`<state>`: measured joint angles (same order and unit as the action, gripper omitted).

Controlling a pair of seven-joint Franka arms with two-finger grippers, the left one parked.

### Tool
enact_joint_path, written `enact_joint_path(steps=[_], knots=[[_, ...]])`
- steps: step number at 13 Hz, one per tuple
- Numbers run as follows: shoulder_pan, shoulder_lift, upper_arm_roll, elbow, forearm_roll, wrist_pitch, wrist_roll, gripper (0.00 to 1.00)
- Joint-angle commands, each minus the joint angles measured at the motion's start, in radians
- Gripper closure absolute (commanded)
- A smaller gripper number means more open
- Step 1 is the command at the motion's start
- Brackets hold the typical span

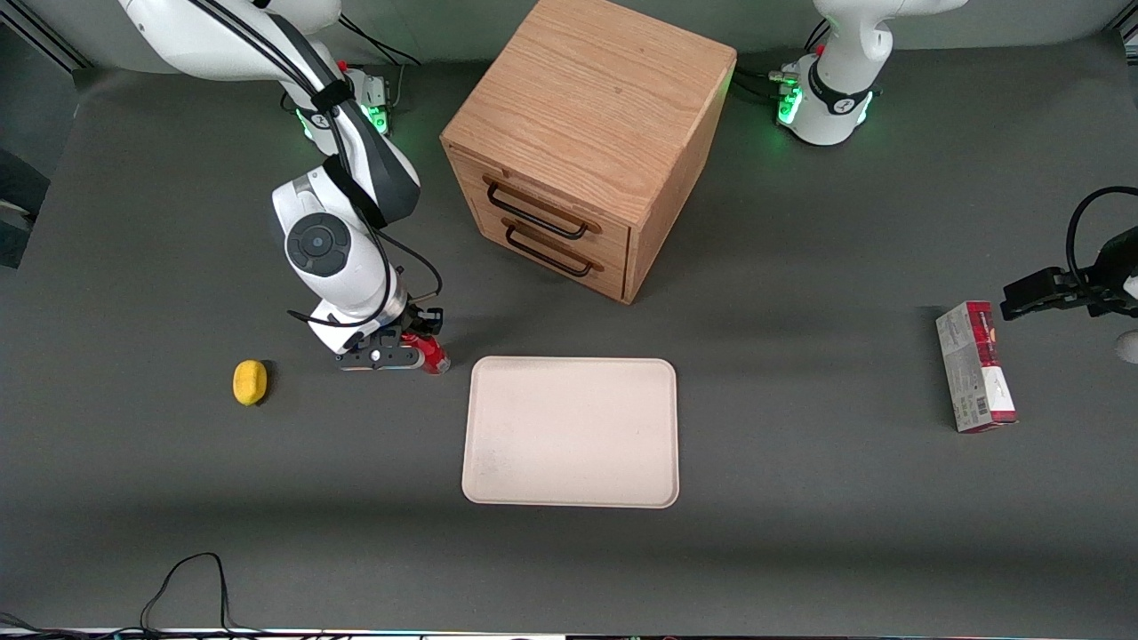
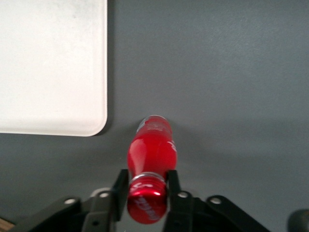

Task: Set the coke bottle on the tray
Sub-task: 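Close the right gripper around the bottle's body, then lift the bottle and carry it over the white tray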

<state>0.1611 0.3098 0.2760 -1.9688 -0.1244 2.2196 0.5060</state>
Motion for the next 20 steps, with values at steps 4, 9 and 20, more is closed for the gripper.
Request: enact_joint_path(steps=[4,9,20], knots=[[0.0,-0.018,-0.015,0.158,-0.028,-0.103,0.005,1.0],[0.001,0.118,-0.003,0.711,0.017,-0.573,-0.032,0.95],[0.012,0.503,0.072,1.114,0.025,-0.428,-0.033,0.88]])
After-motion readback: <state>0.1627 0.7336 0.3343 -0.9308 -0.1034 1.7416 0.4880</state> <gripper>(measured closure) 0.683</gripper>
